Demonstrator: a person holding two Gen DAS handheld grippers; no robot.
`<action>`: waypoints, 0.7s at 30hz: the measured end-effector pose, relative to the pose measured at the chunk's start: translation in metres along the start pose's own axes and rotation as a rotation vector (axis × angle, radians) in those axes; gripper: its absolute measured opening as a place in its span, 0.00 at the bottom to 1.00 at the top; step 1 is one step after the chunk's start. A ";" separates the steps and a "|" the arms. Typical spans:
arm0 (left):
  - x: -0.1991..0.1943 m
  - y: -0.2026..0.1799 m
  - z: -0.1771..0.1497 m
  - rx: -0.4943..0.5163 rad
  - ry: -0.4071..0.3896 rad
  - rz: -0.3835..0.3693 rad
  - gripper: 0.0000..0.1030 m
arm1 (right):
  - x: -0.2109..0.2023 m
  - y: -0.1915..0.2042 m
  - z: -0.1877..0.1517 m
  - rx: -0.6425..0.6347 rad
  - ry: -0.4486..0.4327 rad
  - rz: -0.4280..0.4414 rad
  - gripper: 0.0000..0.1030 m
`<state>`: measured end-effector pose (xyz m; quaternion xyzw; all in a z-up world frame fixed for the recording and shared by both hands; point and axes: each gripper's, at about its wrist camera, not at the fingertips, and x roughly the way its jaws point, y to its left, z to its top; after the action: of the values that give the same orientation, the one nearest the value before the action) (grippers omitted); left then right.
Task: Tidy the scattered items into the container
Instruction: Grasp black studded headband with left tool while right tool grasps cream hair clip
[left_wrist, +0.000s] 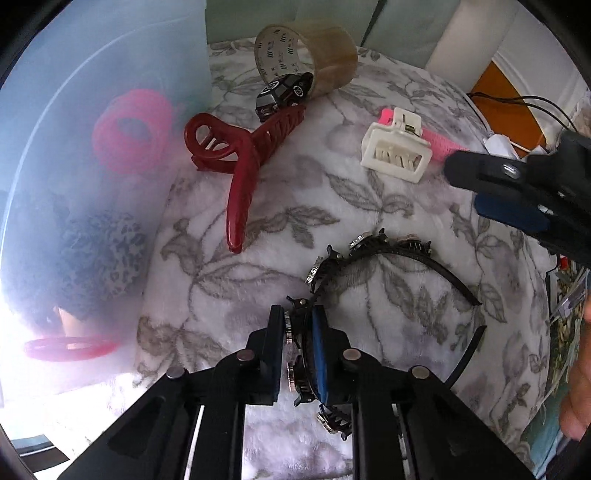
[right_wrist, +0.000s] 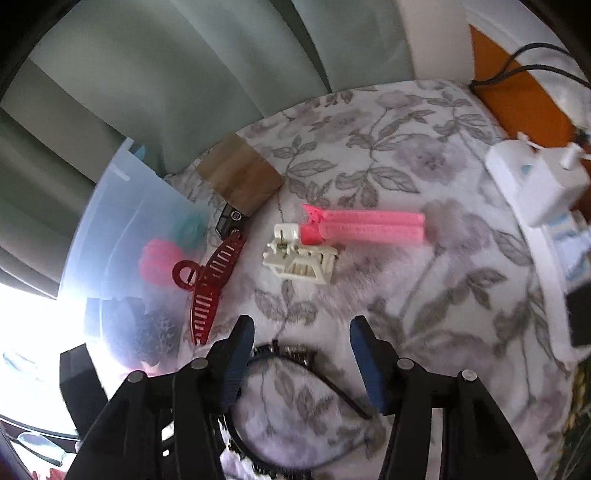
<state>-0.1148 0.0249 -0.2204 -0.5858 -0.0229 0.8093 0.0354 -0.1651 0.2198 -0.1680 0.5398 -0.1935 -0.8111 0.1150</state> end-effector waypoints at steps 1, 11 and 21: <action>0.000 0.000 0.000 0.004 -0.002 0.000 0.15 | 0.005 0.001 0.003 0.000 0.003 -0.005 0.59; -0.005 0.008 -0.002 0.001 -0.007 -0.038 0.15 | 0.046 0.009 0.027 0.019 0.036 -0.047 0.62; -0.009 0.013 -0.004 0.014 -0.012 -0.045 0.15 | 0.061 0.006 0.040 0.072 0.041 -0.103 0.61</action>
<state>-0.1080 0.0115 -0.2140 -0.5802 -0.0305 0.8119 0.0574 -0.2261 0.1973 -0.2026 0.5693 -0.1923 -0.7972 0.0575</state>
